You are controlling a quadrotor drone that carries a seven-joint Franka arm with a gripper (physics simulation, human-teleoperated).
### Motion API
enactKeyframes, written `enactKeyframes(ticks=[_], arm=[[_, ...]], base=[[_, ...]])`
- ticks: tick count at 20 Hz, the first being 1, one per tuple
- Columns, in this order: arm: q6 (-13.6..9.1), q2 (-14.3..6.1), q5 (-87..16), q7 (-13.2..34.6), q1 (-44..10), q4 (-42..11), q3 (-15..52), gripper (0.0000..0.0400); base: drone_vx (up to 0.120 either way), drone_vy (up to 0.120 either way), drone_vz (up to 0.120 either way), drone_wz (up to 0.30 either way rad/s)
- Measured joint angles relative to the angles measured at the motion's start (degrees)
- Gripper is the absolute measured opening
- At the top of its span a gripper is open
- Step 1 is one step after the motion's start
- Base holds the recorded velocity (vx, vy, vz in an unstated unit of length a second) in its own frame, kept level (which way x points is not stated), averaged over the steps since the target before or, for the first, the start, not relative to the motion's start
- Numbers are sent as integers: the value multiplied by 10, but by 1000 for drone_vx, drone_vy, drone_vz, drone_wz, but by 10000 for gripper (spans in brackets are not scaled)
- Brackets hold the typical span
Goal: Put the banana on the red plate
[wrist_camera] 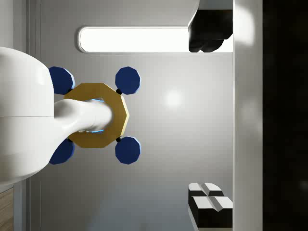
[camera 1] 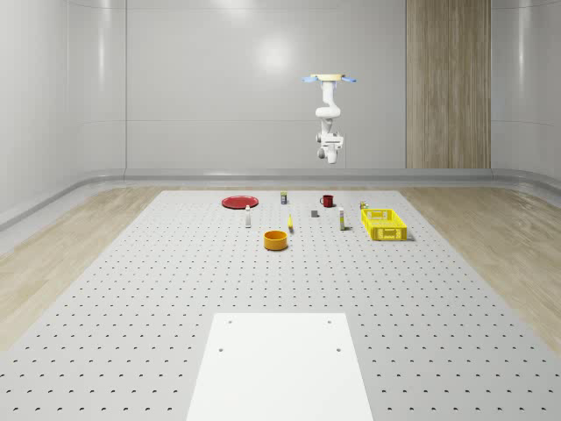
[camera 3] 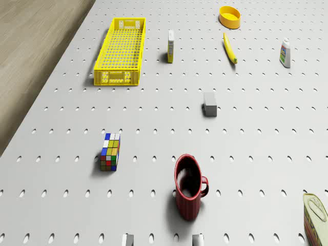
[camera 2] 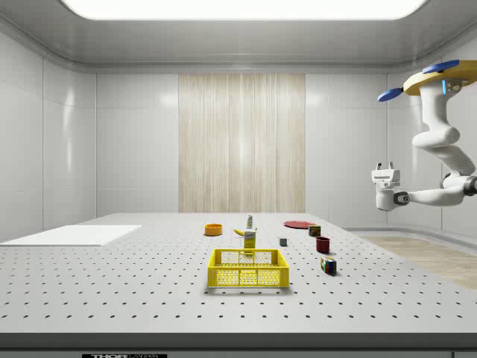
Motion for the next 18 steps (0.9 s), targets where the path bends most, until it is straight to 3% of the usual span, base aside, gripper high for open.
enactKeyframes(ticks=[9, 18], arm=[[-77, 27, 1, -1, -2, 108, 1, 400], [-107, 47, 1, -2, -3, 162, 2, 400]], base=[[0, 0, 0, 0], [0, -120, 0, 0]])
